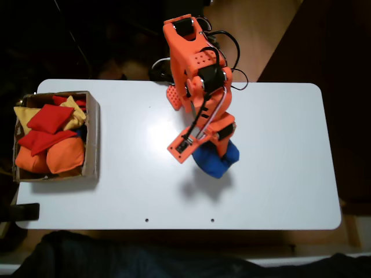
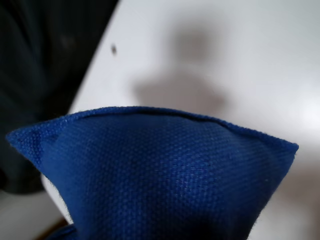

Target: Grasp a bag and put it in the box.

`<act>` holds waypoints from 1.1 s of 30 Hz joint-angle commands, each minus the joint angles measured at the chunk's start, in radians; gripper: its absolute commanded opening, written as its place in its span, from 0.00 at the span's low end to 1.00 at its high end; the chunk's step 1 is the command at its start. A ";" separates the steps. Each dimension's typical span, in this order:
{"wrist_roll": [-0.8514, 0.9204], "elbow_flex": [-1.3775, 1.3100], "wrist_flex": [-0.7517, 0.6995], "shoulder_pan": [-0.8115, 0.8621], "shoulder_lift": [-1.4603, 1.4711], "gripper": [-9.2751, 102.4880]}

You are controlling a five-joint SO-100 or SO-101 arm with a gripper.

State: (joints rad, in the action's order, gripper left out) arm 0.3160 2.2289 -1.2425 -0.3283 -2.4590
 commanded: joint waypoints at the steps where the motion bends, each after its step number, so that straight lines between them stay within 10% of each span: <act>1: 0.014 -0.094 -0.003 0.067 -0.081 0.08; 33: -0.057 -0.426 0.031 0.963 -0.049 0.08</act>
State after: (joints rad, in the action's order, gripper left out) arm 0.2700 1.8929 -1.2701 0.5691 -2.5004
